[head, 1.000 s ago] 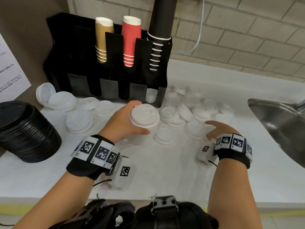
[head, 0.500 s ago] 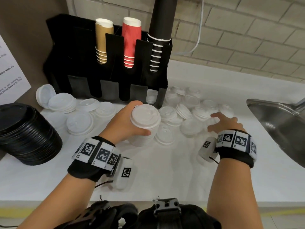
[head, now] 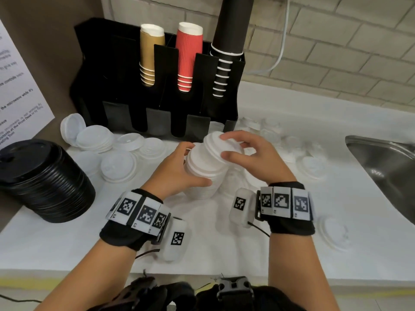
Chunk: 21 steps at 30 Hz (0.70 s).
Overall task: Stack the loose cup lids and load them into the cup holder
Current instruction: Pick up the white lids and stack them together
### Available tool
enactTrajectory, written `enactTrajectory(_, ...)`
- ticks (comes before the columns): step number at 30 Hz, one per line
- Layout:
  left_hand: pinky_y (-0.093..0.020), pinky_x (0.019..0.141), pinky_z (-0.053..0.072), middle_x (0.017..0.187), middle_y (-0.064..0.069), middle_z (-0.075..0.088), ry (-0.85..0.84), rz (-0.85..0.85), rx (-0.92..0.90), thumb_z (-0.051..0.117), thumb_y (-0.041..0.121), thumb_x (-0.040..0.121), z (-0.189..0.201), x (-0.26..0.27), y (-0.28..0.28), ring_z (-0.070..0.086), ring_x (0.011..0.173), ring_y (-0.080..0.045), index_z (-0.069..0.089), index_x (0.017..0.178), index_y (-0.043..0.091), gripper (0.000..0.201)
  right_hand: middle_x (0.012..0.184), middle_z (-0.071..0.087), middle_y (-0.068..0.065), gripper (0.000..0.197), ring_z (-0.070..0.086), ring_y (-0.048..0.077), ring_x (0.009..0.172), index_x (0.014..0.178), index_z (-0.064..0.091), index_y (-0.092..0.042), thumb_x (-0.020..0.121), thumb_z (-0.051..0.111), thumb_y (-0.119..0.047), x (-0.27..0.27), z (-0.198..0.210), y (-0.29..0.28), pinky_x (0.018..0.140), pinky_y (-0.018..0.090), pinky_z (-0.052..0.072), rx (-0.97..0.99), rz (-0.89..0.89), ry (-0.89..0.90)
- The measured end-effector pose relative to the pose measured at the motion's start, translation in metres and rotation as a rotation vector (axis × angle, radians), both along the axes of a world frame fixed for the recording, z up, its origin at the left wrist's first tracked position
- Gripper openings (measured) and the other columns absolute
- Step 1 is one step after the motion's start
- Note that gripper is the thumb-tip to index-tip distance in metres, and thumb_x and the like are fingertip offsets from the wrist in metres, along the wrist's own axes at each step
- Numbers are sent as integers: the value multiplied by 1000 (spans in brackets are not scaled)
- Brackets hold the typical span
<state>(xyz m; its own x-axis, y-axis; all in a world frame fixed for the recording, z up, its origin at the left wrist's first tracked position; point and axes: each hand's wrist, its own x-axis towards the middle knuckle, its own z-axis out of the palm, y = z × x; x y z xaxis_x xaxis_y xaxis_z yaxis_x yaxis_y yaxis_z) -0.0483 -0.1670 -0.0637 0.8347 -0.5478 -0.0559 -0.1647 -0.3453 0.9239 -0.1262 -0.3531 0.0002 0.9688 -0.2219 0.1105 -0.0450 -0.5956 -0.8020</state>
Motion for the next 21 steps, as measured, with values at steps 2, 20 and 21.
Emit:
enactTrajectory(2,-15,71,39,110,28,49,9,1,-12,90,30,61,0,0,0,47,99,10,40,124,39,81,110,61,-22,29,51,-14,94,106,69,-31,79,75,-24,4,-2,7,76,0,36,12,31,-10)
enactTrajectory(20,-6,60,43,102,27,57,-12,6,-25,91,30,57,0,2,-2,54,87,17,47,114,42,73,127,51,-1,41,44,19,123,106,71,-31,70,82,-17,9,-10,30,106,32,35,-187,89,63)
enactTrajectory(21,-8,61,43,103,27,57,-10,6,-21,92,29,57,0,2,-1,55,89,13,47,114,42,73,129,50,-1,41,42,19,125,108,71,-31,70,83,-19,9,-10,30,108,33,34,-186,98,77)
